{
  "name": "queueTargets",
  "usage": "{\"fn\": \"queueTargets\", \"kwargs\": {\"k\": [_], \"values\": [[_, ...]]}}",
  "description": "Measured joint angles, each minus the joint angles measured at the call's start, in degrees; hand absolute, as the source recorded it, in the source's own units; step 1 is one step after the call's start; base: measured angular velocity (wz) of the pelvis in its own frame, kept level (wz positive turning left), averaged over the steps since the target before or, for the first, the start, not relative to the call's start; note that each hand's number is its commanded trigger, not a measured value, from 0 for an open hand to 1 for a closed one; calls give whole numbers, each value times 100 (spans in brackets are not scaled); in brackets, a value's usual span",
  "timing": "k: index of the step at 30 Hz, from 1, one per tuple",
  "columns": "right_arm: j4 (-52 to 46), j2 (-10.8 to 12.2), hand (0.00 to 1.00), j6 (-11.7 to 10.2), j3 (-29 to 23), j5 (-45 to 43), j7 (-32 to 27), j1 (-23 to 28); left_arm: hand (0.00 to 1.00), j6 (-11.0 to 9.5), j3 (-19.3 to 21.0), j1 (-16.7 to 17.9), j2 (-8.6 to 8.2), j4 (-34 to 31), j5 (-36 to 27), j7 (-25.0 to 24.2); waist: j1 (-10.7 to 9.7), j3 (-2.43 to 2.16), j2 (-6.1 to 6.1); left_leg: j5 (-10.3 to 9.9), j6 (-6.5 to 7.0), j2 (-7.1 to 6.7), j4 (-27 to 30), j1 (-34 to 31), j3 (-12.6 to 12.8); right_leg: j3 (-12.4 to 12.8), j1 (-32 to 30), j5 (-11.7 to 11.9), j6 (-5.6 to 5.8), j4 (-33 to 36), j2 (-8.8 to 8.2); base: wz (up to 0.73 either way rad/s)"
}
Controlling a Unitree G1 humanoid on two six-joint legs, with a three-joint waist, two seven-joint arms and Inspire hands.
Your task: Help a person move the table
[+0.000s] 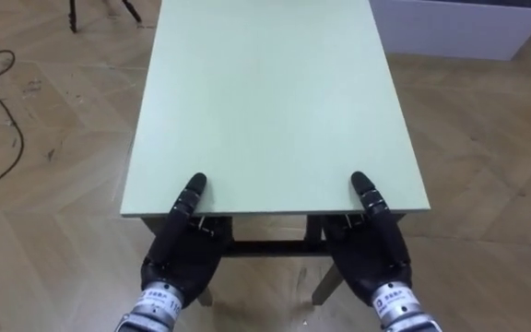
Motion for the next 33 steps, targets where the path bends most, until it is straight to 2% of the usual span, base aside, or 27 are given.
{"fn": "queueTargets", "kwargs": {"k": [3, 5, 6, 7, 8, 9, 10, 11, 13, 14, 15, 16, 18, 19, 20, 21, 22, 23, 24, 26, 27, 29, 31, 33], "values": [[1, -28, 100, 0, 0, -4, 0, 11, 100, -4, -72, 25, -17, 8, -28, -2, 55, -14, 87, 120, -19, 94, -13, -46, -11, -137, -60, 63, -106, 18, 82, -5], [5, -25, 100, -6, 2, -36, -15, 22, 100, -6, -79, 22, -20, 31, -25, 10, 161, -22, 182, 396, -127, 112, -226, -37, -91, -205, -108, 184, -311, -73, 229, -2], [5, -24, 100, -8, 2, -46, -16, 21, 100, -9, -83, 3, -12, 35, -24, 23, 150, -22, 188, 514, -198, 96, -346, -32, -142, -167, -114, 221, -360, -154, 268, 22], [5, -19, 100, -19, 1, -45, -16, 21, 100, -9, -83, -61, -6, 59, -19, 47, 181, -24, 194, 793, -375, 50, -676, -9, -283, -144, -155, 325, -448, -326, 344, 8], [4, -35, 100, -5, -5, -41, -17, -18, 100, -16, -49, -111, -24, 105, -14, 37, 245, -28, 201, 872, -496, 111, -648, -22, -375, -275, -288, 430, -579, -363, 351, -18], [49, -33, 100, 28, 10, -61, -26, -75, 100, -35, -22, -89, -47, 152, -27, -10, 318, -24, 244, 652, -428, 224, -214, -57, -371, -375, -313, 461, -639, -336, 364, -79], [168, -20, 100, 91, 35, -146, -49, -166, 100, -72, 34, 35, -117, 242, -71, -107, 449, -40, 361, 147, -419, 427, 917, -45, -367, -629, -306, 488, -749, -266, 443, -98], [171, -21, 100, 121, 55, -220, -94, -202, 100, -115, 80, 194, -211, 240, -118, -131, 480, -81, 537, -134, -437, 557, 2012, -15, -473, -816, -297, 472, -850, -229, 534, -79], [170, -53, 100, 130, 17, -244, -98, -211, 100, -53, 61, 275, -274, 243, -185, -133, 299, -96, 724, -194, -448, 586, 3013, 206, -579, -994, -345, 433, -937, -92, 622, 17], [170, -51, 100, 129, 5, -257, -98, -207, 100, -50, 62, 271, -266, 241, -191, -154, 142, -87, 715, -180, -472, 584, 3171, 463, -595, -1134, -458, 400, -987, 33, 622, 72], [152, -51, 100, 129, 4, -260, -95, -186, 100, -62, 73, 250, -258, 241, -175, -164, 31, -82, 710, -167, -496, 601, 3096, 807, -613, -1265, -617, 391, -1010, 128, 623, 62], [140, -52, 100, 129, 4, -262, -94, -182, 100, -64, 76, 239, -245, 240, -171, -167, -12, -81, 714, -158, -512, 604, 2976, 990, -612, -1302, -699, 395, -1025, 186, 623, 46], [134, -48, 100, 115, 1, -250, -94, -188, 100, -65, 53, 169, -185, 240, -193, -162, -110, -74, 782, -201, -598, 591, 2331, 1601, -626, -1432, -931, 419, -1068, 358, 621, 29], [115, -24, 100, 107, 1, -244, -94, -193, 100, -107, 35, 122, -160, 232, -191, -146, -217, -75, 836, -284, -704, 587, 1604, 1982, -659, -1553, -1110, 434, -1085, 509, 596, 42], [106, 9, 100, 99, 2, -206, -90, -192, 100, -162, 18, 48, -129, 232, -190, -134, -320, -64, 846, -798, -903, 476, 793, 2281, -708, -1623, -1302, 469, -1071, 660, 512, 66], [80, 12, 100, 107, 5, -172, -89, -194, 100, -232, -8, -27, -111, 233, -190, -121, -490, -61, 857, -1040, -838, 377, 184, 2400, -764, -1571, -1466, 588, -1032, 737, 437, 68], [67, 17, 100, 106, -7, -174, -88, -195, 100, -244, -7, -70, -104, 238, -189, -109, -579, -58, 860, -1094, -812, 329, -52, 2417, -804, -1503, -1544, 678, -995, 727, 395, 66], [65, 22, 100, 105, -27, -176, -79, -226, 100, -275, -6, -155, -107, 263, -189, -88, -705, -57, 865, -1115, -780, 183, -493, 2458, -845, -1259, -1718, 863, -912, 700, 305, 43], [65, 23, 100, 108, -62, -166, -62, -248, 100, -278, -17, -260, -132, 301, -188, -65, -735, -55, 871, -1117, -774, 68, -786, 2473, -863, -1054, -1829, 1048, -830, 601, 267, 25], [68, 19, 100, 117, -98, -131, -60, -262, 100, -297, -45, -376, -142, 382, -182, -49, -757, -55, 871, -1121, -764, -89, -1021, 2462, -945, -896, -1908, 1342, -763, 407, 214, -3], [70, 17, 100, 119, -105, -130, -60, -259, 100, -304, -58, -392, -144, 402, -180, -38, -757, -55, 870, -1120, -763, -136, -1049, 2459, -941, -828, -1911, 1426, -728, 330, 201, -15], [101, -7, 100, 170, -155, -152, -61, -252, 100, -302, -72, -414, -153, 503, -141, -35, -751, -57, 867, -1113, -750, -335, -1065, 2446, -917, -595, -1900, 1737, -623, 87, 131, -24], [140, 26, 100, 233, -214, -190, -61, -240, 100, -299, -98, -414, -149, 570, -144, -34, -796, -58, 864, -1108, -740, -462, -1044, 2428, -881, -500, -1886, 1914, -566, -32, 45, -13], [159, 28, 100, 249, -255, -199, -61, -217, 100, -296, -129, -417, -163, 629, -144, -35, -852, -59, 842, -1088, -706, -610, -931, 2368, -800, -245, -1885, 2053, -451, -99, -82, 4]]}}
